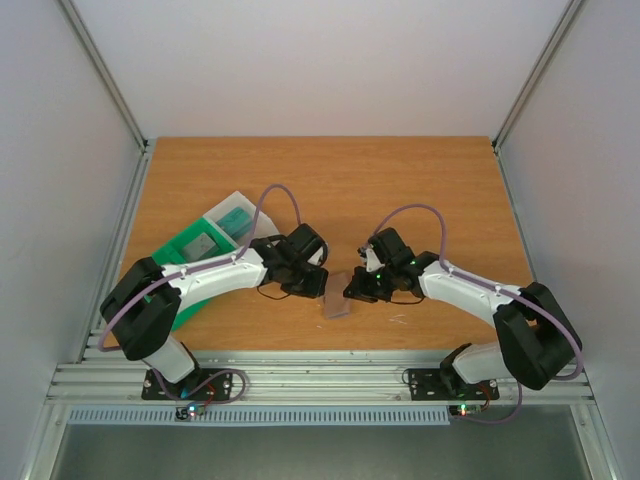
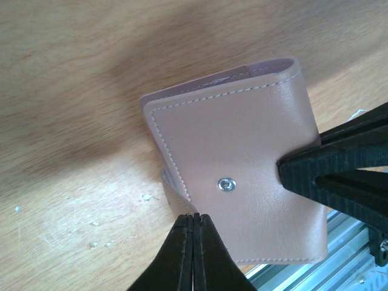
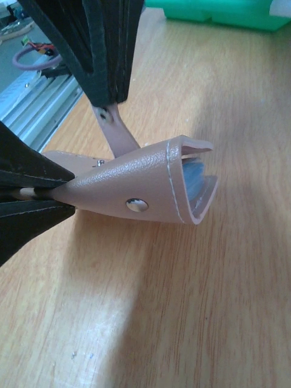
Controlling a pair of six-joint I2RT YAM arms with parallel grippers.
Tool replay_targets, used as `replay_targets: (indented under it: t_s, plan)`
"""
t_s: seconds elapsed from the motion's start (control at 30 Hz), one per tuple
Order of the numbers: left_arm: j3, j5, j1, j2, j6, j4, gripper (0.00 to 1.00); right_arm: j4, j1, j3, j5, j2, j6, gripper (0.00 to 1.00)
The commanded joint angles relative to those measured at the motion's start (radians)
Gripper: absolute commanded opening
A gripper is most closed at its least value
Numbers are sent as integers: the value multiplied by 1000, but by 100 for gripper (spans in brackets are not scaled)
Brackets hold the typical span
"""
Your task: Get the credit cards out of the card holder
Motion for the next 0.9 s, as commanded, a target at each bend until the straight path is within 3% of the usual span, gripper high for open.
replay_targets:
  t_s: [0.0,0.2,0.5,0.87]
  plan:
    - [-20,-20,-4,-34,-3,-7,0,31,6,-25,46,34,-29,2]
    - [-49,24,-3,-105,-34,46,0,-7,5,-22,90,52,-51,17]
    - [-68,49,-3,-176,-65,109,0,-134,7,45,69,-19,-81,51]
    - [-61,77,-4,-172,-73,130,0,-125,15,73,-2,-29,-72,64]
